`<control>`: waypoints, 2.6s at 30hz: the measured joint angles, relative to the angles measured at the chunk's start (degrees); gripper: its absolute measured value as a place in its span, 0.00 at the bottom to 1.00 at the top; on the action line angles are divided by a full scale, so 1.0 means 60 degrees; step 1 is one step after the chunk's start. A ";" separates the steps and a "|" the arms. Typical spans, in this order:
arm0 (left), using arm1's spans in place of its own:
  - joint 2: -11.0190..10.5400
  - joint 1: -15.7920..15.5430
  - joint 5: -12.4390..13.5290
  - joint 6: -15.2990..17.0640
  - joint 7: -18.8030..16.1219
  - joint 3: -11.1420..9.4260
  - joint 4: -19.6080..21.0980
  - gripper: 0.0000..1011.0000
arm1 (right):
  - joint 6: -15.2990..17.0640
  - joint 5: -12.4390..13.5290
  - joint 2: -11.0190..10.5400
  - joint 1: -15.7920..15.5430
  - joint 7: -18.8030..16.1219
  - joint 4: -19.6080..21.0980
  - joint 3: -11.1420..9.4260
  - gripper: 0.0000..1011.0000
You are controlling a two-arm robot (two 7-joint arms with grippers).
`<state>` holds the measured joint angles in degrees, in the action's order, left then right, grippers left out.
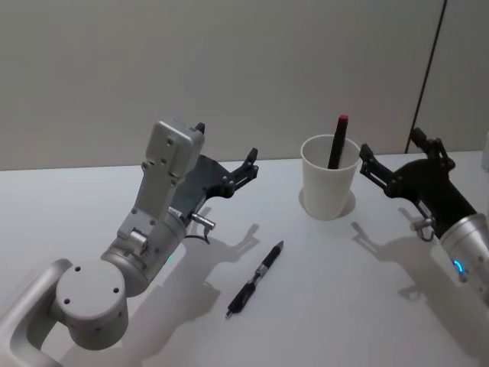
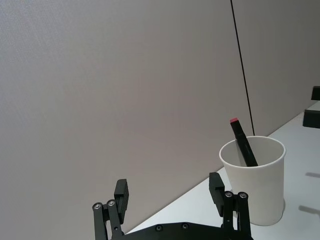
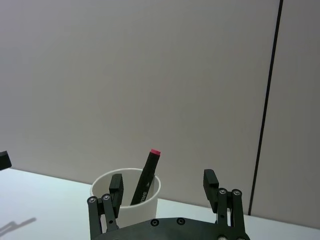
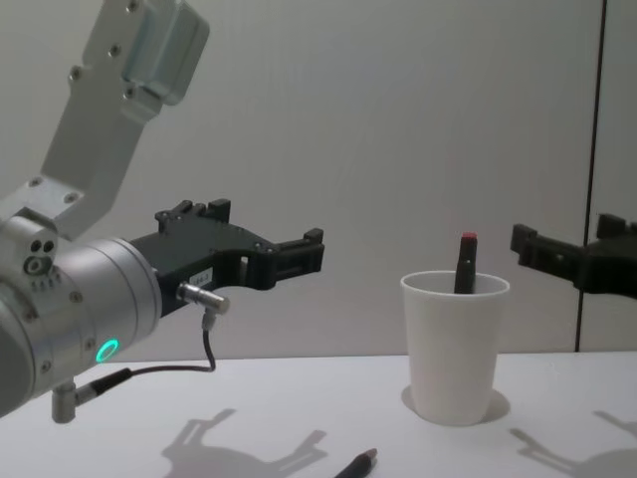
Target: Place the pen into the pen holder.
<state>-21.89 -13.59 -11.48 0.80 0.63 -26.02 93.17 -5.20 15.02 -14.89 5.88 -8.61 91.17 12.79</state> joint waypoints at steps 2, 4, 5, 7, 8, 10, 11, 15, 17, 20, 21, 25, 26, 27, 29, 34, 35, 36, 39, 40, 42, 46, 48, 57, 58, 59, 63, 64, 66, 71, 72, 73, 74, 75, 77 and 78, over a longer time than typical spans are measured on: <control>0.0000 0.0000 0.0000 0.0000 0.0000 0.0000 0.0000 0.99 | 0.0205 0.0043 -0.0135 -0.0193 0.0141 0.0292 0.0003 0.99; 0.0000 0.0000 0.0000 0.0000 0.0000 0.0000 0.0000 0.99 | 0.0414 0.0086 -0.0260 -0.0388 0.0278 0.0581 0.0008 0.99; 0.0000 0.0000 0.0000 0.0000 0.0000 0.0000 0.0000 0.99 | 0.0414 0.0086 -0.0260 -0.0388 0.0278 0.0581 0.0008 0.99; 0.0000 0.0000 0.0000 0.0000 0.0000 0.0000 0.0000 0.99 | 0.0614 0.0127 -0.0387 -0.0579 0.0412 0.0867 0.0014 0.99; 0.0000 0.0000 0.0000 0.0000 0.0000 0.0000 0.0000 0.99 | 0.0742 0.0154 -0.0464 -0.0694 0.0492 0.1049 0.0016 0.99; 0.0000 0.0000 0.0000 0.0000 0.0000 0.0000 0.0000 0.99 | 0.0850 0.0175 -0.0524 -0.0790 0.0564 0.1193 0.0021 0.99; 0.0000 0.0000 0.0000 0.0000 0.0000 0.0000 0.0000 0.99 | 0.0946 0.0196 -0.0587 -0.0884 0.0634 0.1334 0.0024 0.99; 0.0000 0.0000 0.0000 0.0000 -0.0001 0.0000 0.0000 0.99 | 0.1117 0.0232 -0.0693 -0.1042 0.0747 0.1568 0.0028 0.99; 0.0000 0.0000 0.0000 0.0000 0.0000 0.0000 0.0000 0.99 | 0.1168 0.0242 -0.0726 -0.1092 0.0781 0.1639 0.0030 0.99; -0.0001 0.0000 0.0000 0.0000 0.0000 0.0000 0.0000 0.99 | 0.1191 0.0247 -0.0738 -0.1111 0.0797 0.1665 0.0030 0.99; 0.0000 0.0000 0.0000 0.0000 -0.0001 0.0000 0.0000 0.99 | 0.1195 0.0247 -0.0740 -0.1116 0.0800 0.1671 0.0030 0.99; 0.0000 0.0000 0.0000 0.0000 -0.0001 0.0000 0.0000 0.99 | 0.1196 0.0247 -0.0741 -0.1118 0.0800 0.1674 0.0029 0.99; 0.0000 0.0000 0.0000 0.0000 -0.0001 0.0000 0.0000 0.99 | 0.1196 0.0247 -0.0740 -0.1119 0.0800 0.1676 0.0029 0.99; 0.0000 0.0003 0.0000 0.0000 0.0000 0.0000 0.0000 0.99 | 0.1196 0.0247 -0.0741 -0.1119 0.0800 0.1677 0.0027 0.99; -0.0006 0.0012 -0.0003 0.0006 0.0017 0.0005 0.0010 0.99 | 0.1196 0.0247 -0.0741 -0.1119 0.0800 0.1678 0.0026 0.99; -0.0072 0.0067 -0.0083 0.0102 0.0144 0.0034 0.0124 0.99 | 0.1196 0.0248 -0.0740 -0.1119 0.0800 0.1678 0.0025 0.99; -0.0091 0.0084 -0.0102 0.0125 0.0162 0.0042 0.0159 0.99 | 0.1196 0.0247 -0.0741 -0.1119 0.0800 0.1678 0.0025 0.99; -0.0108 0.0097 -0.0128 0.0156 0.0182 0.0047 0.0189 0.99 | 0.1196 0.0248 -0.0741 -0.1119 0.0800 0.1679 0.0025 0.99; -0.0187 0.0170 -0.0232 0.0294 0.0262 0.0077 0.0342 0.99 | 0.1194 0.0248 -0.0741 -0.1120 0.0799 0.1678 0.0025 0.99; -0.0245 0.0227 -0.0284 0.0378 0.0293 0.0096 0.0449 0.99 | 0.1194 0.0247 -0.0741 -0.1119 0.0799 0.1678 0.0025 0.99; -0.0302 0.0285 -0.0352 0.0482 0.0322 0.0114 0.0547 0.99 | 0.1193 0.0247 -0.0741 -0.1119 0.0798 0.1678 0.0025 0.99; -0.0465 0.0433 -0.0521 0.0760 0.0384 0.0162 0.0835 0.99 | 0.1191 0.0246 -0.0741 -0.1120 0.0798 0.1679 0.0025 0.99; -0.0567 0.0544 -0.0638 0.0940 0.0408 0.0191 0.1007 0.99 | 0.1191 0.0244 -0.0741 -0.1120 0.0797 0.1678 0.0025 0.99; -0.1025 0.0987 -0.1226 0.1784 0.0455 0.0320 0.1763 0.99 | 0.1192 0.0240 -0.0740 -0.1119 0.0797 0.1677 0.0025 0.99; -0.1059 0.1019 -0.1275 0.1850 0.0455 0.0328 0.1822 0.99 | 0.1191 0.0240 -0.0741 -0.1119 0.0797 0.1677 0.0025 0.99; -0.1094 0.1055 -0.1347 0.1945 0.0456 0.0338 0.1878 0.99 | 0.1191 0.0240 -0.0741 -0.1120 0.0797 0.1677 0.0025 0.99; -0.1294 0.1279 -0.1670 0.2392 0.0465 0.0386 0.2189 0.99 | 0.1192 0.0240 -0.0741 -0.1119 0.0797 0.1677 0.0025 0.99; -0.1324 0.1310 -0.1718 0.2460 0.0467 0.0393 0.2236 0.99 | 0.1191 0.0240 -0.0741 -0.1119 0.0797 0.1677 0.0026 0.99; -0.1388 0.1383 -0.1815 0.2601 0.0472 0.0407 0.2335 0.99 | 0.1192 0.0240 -0.0741 -0.1119 0.0798 0.1677 0.0026 0.99; -0.1564 0.1599 -0.2152 0.3116 0.0499 0.0437 0.2602 0.99 | 0.1192 0.0239 -0.0741 -0.1119 0.0798 0.1677 0.0025 0.99; -0.1611 0.1658 -0.2234 0.3249 0.0508 0.0446 0.2671 0.99 | 0.1192 0.0240 -0.0740 -0.1119 0.0798 0.1677 0.0025 0.99; -0.1630 0.1683 -0.2269 0.3308 0.0515 0.0448 0.2697 0.99 | 0.1192 0.0240 -0.0741 -0.1119 0.0798 0.1677 0.0025 0.99; -0.1649 0.1708 -0.2317 0.3392 0.0525 0.0450 0.2723 0.99 | 0.1192 0.0240 -0.0741 -0.1119 0.0798 0.1677 0.0025 0.99; -0.1666 0.1731 -0.2354 0.3454 0.0532 0.0452 0.2746 0.99 | 0.1192 0.0240 -0.0741 -0.1119 0.0798 0.1677 0.0025 0.99; -0.1721 0.1806 -0.2457 0.3644 0.0553 0.0456 0.2820 0.99 | 0.1192 0.0240 -0.0741 -0.1119 0.0798 0.1676 0.0025 0.99; -0.1736 0.1826 -0.2499 0.3725 0.0565 0.0456 0.2840 0.99 | 0.1192 0.0240 -0.0741 -0.1120 0.0798 0.1677 0.0025 0.99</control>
<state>-32.31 -2.63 -26.47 23.15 4.02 -23.28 110.21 1.95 16.46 -19.34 -0.84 -3.83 101.23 12.94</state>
